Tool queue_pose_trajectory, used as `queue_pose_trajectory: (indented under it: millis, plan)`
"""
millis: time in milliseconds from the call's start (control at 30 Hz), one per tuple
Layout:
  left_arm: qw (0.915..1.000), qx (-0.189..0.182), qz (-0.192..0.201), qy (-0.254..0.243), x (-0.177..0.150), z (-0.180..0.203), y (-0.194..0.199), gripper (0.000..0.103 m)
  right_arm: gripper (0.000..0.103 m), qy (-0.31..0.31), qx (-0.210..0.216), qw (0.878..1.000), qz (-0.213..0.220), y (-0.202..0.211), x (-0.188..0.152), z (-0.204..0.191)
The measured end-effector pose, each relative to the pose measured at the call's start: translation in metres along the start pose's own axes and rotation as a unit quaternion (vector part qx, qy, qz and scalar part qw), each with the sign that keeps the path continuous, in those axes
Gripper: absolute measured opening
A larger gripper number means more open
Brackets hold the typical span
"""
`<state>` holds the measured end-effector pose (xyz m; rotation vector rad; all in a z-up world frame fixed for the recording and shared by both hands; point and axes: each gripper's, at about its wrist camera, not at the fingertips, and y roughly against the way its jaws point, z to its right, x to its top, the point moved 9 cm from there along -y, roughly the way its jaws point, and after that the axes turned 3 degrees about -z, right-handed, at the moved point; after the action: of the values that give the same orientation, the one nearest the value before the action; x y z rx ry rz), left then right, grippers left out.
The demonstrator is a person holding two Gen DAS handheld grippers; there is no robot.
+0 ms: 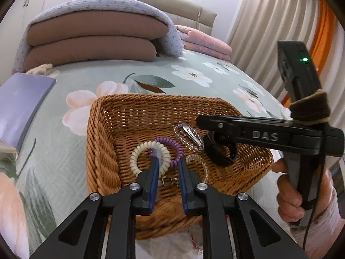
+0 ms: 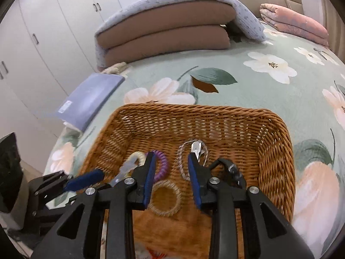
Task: Organize jewelry
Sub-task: 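Lower both clips into the basket with the left and right tools, then move the right tool back to the table and grasp the gold buckle charm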
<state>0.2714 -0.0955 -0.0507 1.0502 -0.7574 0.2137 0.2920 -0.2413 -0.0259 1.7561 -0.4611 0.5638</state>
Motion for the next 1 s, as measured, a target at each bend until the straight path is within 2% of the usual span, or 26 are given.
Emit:
queue_pose_trajectory:
  millis: [100, 233, 333, 433, 567, 733, 867, 933, 1000]
  plan:
    - [0.9999, 0.001, 0.01, -0.007, -0.003, 0.005, 0.015, 0.034, 0.034, 0.007, 0.007, 1.0, 0.013, 0.02, -0.009, -0.006]
    - [0.999, -0.019, 0.034, -0.022, -0.009, 0.017, 0.046, 0.034, 0.034, 0.018, 0.019, 0.999, 0.032, 0.054, -0.03, -0.012]
    - [0.9977, -0.029, 0.053, -0.033, -0.017, 0.028, 0.073, 0.036, 0.036, 0.022, 0.015, 0.999, 0.048, 0.078, -0.049, -0.012]
    - [0.9967, -0.035, 0.064, -0.037, -0.027, 0.036, 0.093, 0.045, 0.043, 0.027, 0.01, 0.998, 0.059, 0.097, -0.074, -0.012]
    - [0.9965, -0.039, 0.062, -0.041, -0.047, 0.044, 0.107, 0.049, 0.044, 0.055, -0.015, 0.997, 0.058, 0.104, -0.114, -0.009]
    - [0.9984, -0.041, 0.034, -0.019, -0.083, 0.047, 0.1, 0.049, 0.044, 0.037, -0.026, 0.999, 0.03, 0.081, -0.156, 0.016]
    - [0.999, -0.037, -0.01, 0.024, -0.114, 0.046, 0.07, 0.049, 0.044, 0.027, -0.03, 0.999, 0.013, 0.067, -0.174, 0.036]
    - [0.9986, -0.024, -0.025, 0.039, -0.126, 0.045, 0.058, 0.049, 0.043, 0.03, -0.026, 0.999, 0.008, 0.064, -0.177, 0.038]
    - [0.9984, 0.005, -0.031, 0.048, -0.136, 0.044, 0.044, 0.049, 0.044, 0.032, -0.022, 0.999, 0.006, 0.062, -0.18, 0.037]
